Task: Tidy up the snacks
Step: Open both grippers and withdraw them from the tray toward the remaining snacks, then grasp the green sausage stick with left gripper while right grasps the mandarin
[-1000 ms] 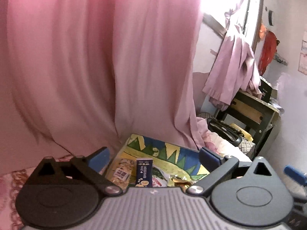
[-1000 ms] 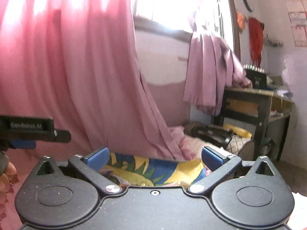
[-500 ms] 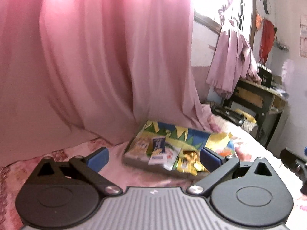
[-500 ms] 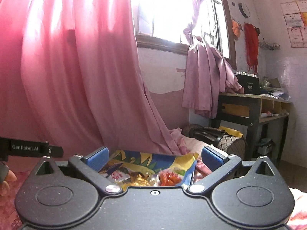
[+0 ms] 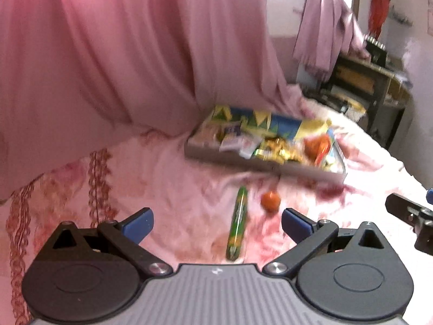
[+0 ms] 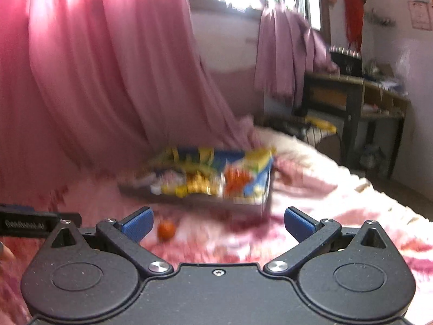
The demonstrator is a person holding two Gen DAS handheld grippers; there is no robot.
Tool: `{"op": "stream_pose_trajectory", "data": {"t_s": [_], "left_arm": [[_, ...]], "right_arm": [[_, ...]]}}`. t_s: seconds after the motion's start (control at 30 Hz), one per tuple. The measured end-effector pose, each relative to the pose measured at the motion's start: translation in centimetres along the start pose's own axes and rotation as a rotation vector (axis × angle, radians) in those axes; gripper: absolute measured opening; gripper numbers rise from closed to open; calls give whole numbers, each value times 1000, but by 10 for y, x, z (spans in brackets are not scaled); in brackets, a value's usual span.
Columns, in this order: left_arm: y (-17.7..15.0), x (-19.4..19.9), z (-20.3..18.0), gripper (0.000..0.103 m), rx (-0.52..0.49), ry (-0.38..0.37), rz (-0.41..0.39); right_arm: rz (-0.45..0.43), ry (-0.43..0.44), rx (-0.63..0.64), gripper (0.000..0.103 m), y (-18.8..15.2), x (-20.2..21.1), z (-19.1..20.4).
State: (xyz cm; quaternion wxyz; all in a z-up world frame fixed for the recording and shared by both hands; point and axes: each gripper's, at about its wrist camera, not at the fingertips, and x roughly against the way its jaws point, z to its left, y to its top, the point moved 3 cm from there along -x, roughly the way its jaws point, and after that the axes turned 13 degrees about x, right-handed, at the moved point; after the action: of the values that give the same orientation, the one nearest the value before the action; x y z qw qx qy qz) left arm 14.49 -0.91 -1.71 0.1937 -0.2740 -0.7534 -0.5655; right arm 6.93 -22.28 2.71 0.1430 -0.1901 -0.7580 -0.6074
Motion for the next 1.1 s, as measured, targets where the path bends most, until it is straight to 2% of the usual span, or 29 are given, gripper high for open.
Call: {"op": "stream_pose_trajectory", "data": {"t_s": [0.33,0.53,0.67,0.87,1.1], "left_arm": [[-13,-12,3,103,-46,81,72],[-16,-24,8,103,-62,131,172],[-16,-39,8,103,-130,127,265],[-18,-64,13,103,-169,128,340],[-20,-77,14,103,-157,86,353]], "right_arm": [[156,15,37,102,-20,-22,17],[214,24,61,102,-27,-31,20],[270,65,63,102,-30,-43,21],[354,109,82,102,-32,-65,23],[380,116,193,102,-29,-87,29]]}}
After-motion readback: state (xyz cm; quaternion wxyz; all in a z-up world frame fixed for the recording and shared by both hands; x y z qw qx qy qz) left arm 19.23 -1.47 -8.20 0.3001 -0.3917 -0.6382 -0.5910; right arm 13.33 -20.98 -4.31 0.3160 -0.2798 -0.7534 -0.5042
